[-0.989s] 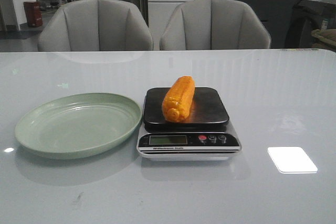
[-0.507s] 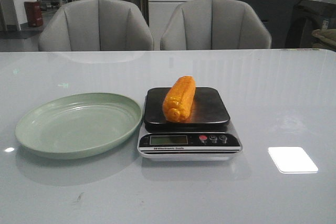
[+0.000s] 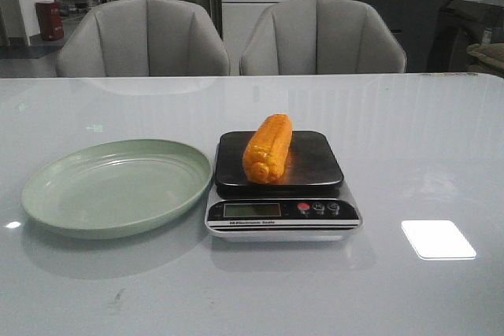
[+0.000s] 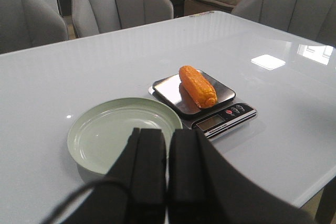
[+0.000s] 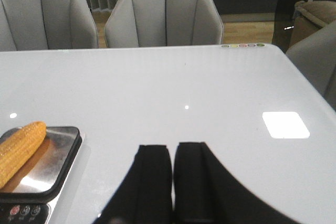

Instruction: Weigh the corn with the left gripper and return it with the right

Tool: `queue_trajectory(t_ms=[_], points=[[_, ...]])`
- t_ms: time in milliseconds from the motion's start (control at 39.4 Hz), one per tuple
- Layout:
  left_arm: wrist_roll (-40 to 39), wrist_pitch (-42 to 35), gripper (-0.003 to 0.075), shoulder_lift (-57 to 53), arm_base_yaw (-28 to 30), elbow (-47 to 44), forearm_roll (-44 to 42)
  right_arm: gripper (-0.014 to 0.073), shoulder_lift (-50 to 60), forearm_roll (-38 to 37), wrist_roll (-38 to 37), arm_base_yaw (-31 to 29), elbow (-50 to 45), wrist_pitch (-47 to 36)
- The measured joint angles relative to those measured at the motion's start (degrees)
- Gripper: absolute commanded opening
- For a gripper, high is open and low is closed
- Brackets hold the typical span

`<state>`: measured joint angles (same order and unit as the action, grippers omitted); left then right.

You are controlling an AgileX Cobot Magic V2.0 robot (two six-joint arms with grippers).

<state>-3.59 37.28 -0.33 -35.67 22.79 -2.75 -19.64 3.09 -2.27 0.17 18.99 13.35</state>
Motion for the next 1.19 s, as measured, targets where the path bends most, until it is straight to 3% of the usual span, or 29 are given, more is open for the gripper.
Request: queue_trajectory(t_ms=[177,254,507,837,1192], points=[[0.0,0.0,0.0124,0.0,0.0,0.0,0.0,0.0192,-0.5,0.9,0.0,0.0,0.1,2.3],[0.0,0.0,0.0124,0.0,0.0,0.0,0.0,0.0240,-0.7,1.6,-0.1,0.1,0.2,3.7],[0.0,0.1,0.0124,0.0,0.0,0.0,0.0,0.0617,-4.5,1.9,0.7,6.8,2.8,5.9],[0.0,0.1,0.0124,0.0,0.0,0.0,0.0,0.0604,-19.0,4.6,1.2,18.0,12.0,11.5],[0.0,0.1,0.0124,0.0,0.0,0.0,0.0,0.0603,-44.4,9.1,-2.8,25.8,31.4,20.5]])
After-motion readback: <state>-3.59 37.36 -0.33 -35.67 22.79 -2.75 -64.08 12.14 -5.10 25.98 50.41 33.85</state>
